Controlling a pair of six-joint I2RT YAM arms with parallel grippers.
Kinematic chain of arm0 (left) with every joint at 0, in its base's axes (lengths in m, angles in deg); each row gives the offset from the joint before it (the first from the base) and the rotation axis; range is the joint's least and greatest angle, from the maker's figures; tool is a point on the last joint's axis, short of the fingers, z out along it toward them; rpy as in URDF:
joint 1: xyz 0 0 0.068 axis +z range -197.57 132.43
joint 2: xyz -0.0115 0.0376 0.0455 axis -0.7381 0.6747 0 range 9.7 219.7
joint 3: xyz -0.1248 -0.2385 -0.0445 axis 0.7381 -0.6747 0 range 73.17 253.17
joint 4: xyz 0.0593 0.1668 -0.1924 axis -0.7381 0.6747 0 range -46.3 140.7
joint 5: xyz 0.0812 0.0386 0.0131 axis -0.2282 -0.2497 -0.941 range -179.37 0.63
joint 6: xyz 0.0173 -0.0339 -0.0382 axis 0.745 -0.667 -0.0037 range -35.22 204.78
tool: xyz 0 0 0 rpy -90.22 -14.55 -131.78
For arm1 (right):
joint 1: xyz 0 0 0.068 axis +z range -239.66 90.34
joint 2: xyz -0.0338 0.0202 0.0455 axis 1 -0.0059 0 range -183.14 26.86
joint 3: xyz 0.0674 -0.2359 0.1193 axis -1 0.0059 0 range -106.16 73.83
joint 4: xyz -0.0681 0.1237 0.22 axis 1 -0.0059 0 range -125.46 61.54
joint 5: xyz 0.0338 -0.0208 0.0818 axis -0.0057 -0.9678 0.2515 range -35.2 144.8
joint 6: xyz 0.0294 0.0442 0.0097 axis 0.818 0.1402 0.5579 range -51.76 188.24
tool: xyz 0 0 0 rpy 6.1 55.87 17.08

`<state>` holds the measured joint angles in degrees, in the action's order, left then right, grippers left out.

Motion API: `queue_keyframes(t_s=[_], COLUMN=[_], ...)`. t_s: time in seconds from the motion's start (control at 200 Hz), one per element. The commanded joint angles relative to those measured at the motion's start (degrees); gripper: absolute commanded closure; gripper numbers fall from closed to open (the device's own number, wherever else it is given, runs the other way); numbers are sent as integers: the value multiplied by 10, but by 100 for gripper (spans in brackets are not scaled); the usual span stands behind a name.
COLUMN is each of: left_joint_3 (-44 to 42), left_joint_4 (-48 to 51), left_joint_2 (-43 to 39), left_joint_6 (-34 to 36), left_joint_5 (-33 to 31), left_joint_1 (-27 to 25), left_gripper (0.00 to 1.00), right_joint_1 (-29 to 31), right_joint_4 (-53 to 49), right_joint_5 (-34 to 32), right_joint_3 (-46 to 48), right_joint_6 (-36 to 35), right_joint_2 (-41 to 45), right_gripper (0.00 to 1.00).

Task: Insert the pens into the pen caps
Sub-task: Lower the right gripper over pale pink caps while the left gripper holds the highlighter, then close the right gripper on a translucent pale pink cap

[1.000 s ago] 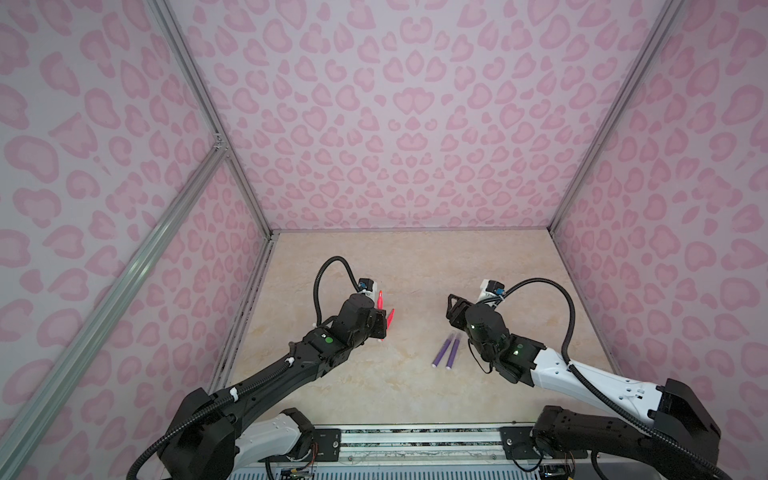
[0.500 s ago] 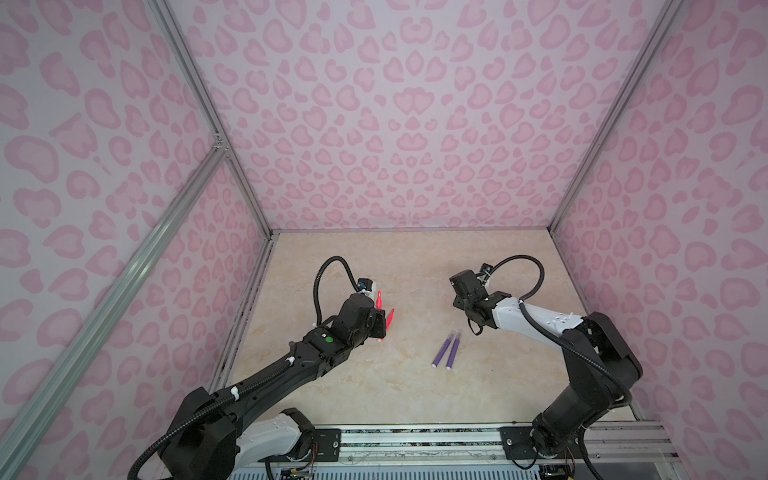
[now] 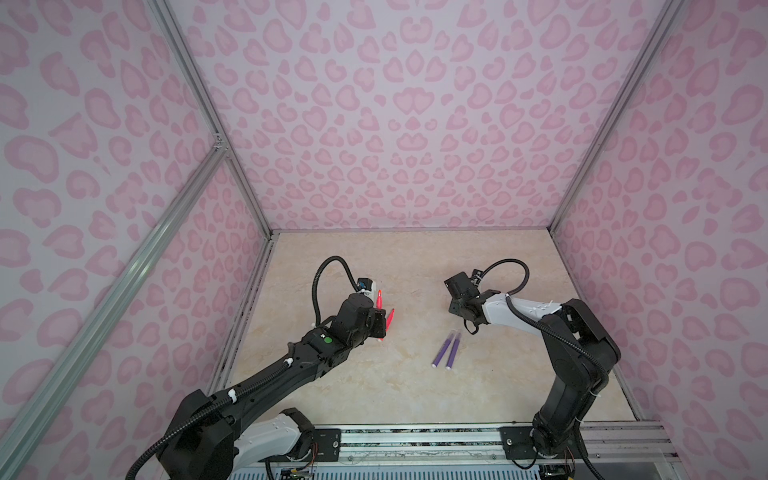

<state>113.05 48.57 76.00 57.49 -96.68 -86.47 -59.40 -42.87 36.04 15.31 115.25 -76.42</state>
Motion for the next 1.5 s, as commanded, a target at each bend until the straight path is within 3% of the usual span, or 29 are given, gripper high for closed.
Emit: queue_keyframes(t_s=[0.0, 0.31, 0.585, 0.975, 1.5], left_joint_3=[6, 5, 6, 6, 6], left_joint_4=[1, 1, 1, -2, -6], left_joint_2=[-1, -4, -3, -1, 3], left_joint_6=[0, 1, 2, 5, 3], left_joint_5=[1, 3, 6, 8, 19], left_joint_1=[1, 1, 1, 1, 1], left_gripper=[97, 97, 97, 97, 97], right_joint_1=[0, 1, 2, -2, -10], right_joint_4=[7, 20, 61, 44, 36], right_joint_5=[7, 6, 2, 10, 12], right_joint_3=[-7, 2, 37, -9, -21], right_joint_6=[5, 12, 5, -14, -10], right_joint_2=[-18, -15, 26, -16, -43], right_gripper=[49, 49, 44, 42, 54])
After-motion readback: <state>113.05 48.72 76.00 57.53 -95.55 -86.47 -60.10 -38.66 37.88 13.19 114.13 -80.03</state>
